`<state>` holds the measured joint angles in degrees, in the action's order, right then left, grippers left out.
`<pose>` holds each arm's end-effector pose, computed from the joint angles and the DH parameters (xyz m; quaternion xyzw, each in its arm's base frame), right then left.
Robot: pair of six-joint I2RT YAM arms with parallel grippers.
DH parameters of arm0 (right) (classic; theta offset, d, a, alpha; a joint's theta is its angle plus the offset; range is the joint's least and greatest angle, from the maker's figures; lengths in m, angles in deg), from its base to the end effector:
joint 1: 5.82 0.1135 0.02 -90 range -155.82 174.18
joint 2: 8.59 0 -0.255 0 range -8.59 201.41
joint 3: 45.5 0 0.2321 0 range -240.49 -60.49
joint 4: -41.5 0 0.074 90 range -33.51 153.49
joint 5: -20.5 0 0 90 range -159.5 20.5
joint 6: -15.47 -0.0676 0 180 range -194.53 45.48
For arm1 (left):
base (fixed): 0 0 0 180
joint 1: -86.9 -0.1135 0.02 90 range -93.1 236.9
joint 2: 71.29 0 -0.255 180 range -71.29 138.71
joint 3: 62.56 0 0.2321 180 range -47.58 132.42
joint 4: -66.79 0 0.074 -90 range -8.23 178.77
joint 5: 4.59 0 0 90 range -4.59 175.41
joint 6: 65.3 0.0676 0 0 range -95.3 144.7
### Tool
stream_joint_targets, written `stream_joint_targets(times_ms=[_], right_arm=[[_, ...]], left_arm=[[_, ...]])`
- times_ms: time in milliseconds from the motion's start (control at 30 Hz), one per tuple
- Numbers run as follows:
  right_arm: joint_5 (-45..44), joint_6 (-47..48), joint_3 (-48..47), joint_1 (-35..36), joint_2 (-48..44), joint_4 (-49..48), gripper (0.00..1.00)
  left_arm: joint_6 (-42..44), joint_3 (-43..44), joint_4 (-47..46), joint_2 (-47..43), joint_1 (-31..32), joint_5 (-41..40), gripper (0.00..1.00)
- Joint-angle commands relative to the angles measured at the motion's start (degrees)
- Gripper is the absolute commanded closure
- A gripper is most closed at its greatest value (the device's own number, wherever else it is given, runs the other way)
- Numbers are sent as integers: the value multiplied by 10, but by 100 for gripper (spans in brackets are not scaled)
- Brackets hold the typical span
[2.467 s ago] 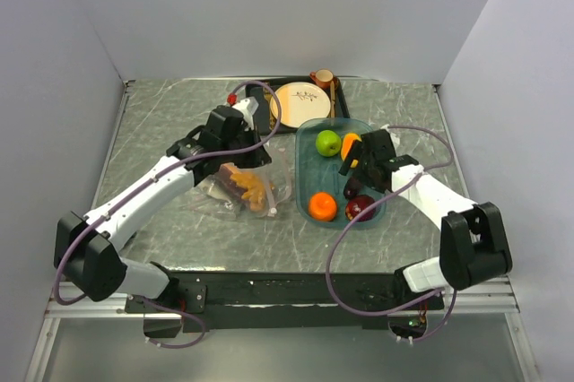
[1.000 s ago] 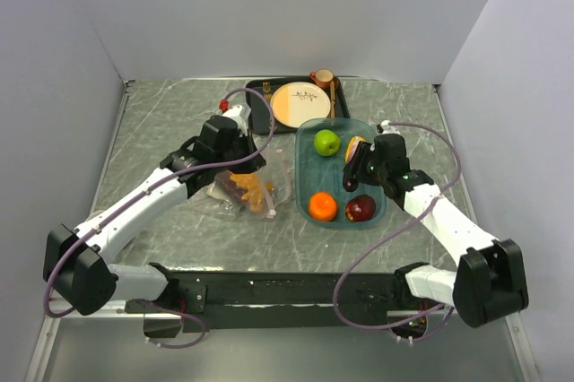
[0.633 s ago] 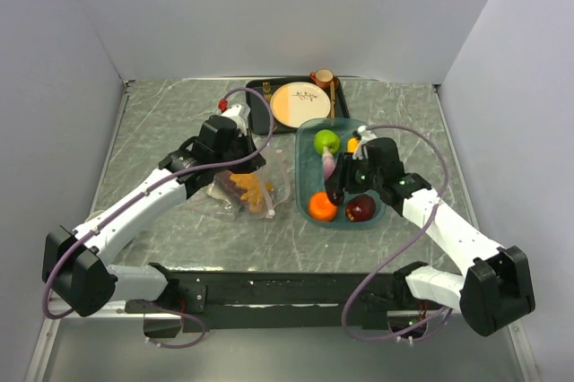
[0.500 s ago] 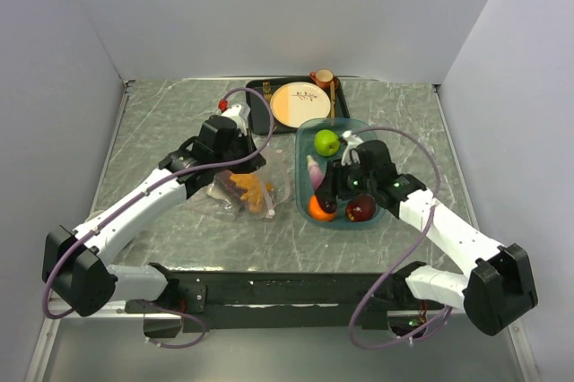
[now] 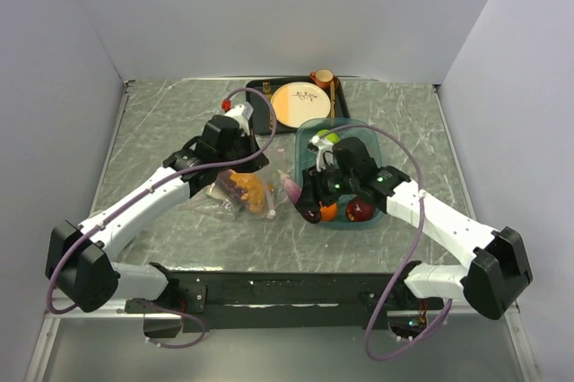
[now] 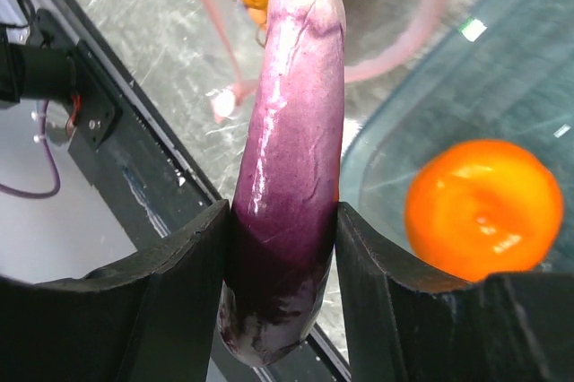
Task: Place the food in the zip-top bag and seal the zipper
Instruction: Pick up the fake vegetable from the bin, then place the fake vegetable in the zipper food storage bag.
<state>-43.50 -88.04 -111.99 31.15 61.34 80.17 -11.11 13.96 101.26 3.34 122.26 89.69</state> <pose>0.1932 0.1825 0.2487 -0.2704 0.8534 0.3546 0.2700 0.2446 -0.1798 0.2909 0.0145 0.8765 -0.3060 0.3713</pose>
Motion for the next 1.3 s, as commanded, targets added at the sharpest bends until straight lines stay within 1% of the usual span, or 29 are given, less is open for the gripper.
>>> stream_joint_targets(times_ms=[0, 100, 167, 300, 400, 567, 733, 833, 867, 933, 1100, 1167, 1200, 1267], right_arm=[[-17, 12, -54, 17, 38, 23, 67], [-37, -4, -72, 18, 64, 12, 68], [-40, -16, -77, 18, 79, -13, 68], [-54, -27, -105, 17, 136, -29, 68], [-61, -35, -120, 17, 162, -43, 68], [-67, -59, -128, 16, 180, -77, 68], [-46, -81, -131, 15, 195, -111, 68], [-46, -84, -131, 14, 197, -121, 68], [-45, -83, -131, 12, 195, -123, 68], [-36, -84, -134, 9, 197, -127, 67], [-3, -99, -134, -1, 209, -144, 66], [12, -114, -134, -3, 216, -166, 66], [26, -143, -131, -4, 217, -177, 66], [49, -170, -123, -6, 230, -222, 65]], left_arm=[[-3, 0, -31, -5, 2, 21, 99], [-7, -5, -31, -11, 2, 26, 99], [-9, -12, -33, -19, 3, 30, 99], [-15, -20, -31, -32, 3, 34, 99], [-13, -23, -28, -41, 4, 31, 99], [-9, -14, -16, -46, 4, 27, 99], [-10, -12, -17, -45, 4, 17, 99], [6, 8, 11, -34, 3, -17, 99], [14, 14, 30, -30, 3, -24, 99], [16, 24, 39, -30, 3, -32, 99], [1, 9, 14, -54, 3, -24, 99], [-6, 1, 0, -58, 3, -5, 99], [-7, 0, -5, -57, 3, 1, 99], [-12, 5, -2, -53, 4, 11, 99]])
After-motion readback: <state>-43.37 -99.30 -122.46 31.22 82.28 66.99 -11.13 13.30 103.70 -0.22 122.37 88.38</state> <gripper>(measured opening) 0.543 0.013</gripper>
